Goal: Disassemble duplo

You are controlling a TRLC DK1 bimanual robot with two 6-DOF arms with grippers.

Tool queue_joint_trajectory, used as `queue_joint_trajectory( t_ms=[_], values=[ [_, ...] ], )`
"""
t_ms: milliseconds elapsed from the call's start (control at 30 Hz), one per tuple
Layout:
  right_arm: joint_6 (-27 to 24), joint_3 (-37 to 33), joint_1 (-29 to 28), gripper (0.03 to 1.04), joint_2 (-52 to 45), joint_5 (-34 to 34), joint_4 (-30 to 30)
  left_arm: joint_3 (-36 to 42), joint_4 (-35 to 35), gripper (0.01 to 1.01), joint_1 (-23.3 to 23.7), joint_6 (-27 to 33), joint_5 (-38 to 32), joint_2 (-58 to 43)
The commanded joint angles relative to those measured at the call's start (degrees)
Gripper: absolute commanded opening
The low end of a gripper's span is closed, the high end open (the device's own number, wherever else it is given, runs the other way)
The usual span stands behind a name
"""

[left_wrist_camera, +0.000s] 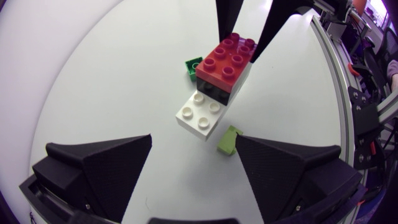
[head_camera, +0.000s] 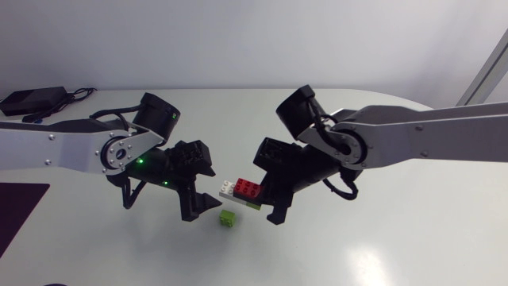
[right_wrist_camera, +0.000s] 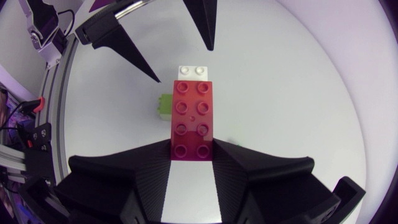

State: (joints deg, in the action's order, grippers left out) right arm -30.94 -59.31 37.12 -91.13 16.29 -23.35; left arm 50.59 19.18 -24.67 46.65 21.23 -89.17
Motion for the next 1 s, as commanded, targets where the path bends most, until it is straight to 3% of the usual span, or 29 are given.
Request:
queue_joint_trajectory(
  t_ms=[0, 267, 967],
  values=[
    [-0.8, 2.0, 0.6, 0.20, 1.4, 0.5, -1.3, 2.6, 0.6, 0.934, 0.8, -0.5, 1.6, 1.9],
    [0.4, 2.9, 3.8, 0.20, -0.1, -0.8, -1.1, 5.0, 0.2, 0.936, 2.1, -5.4, 4.3, 3.3],
    [4.7, 0.8, 7.2, 0.20, 7.5, -4.3, -2.9, -2.5, -3.3, 0.934, 0.7, -2.7, 4.0, -2.5]
  ],
)
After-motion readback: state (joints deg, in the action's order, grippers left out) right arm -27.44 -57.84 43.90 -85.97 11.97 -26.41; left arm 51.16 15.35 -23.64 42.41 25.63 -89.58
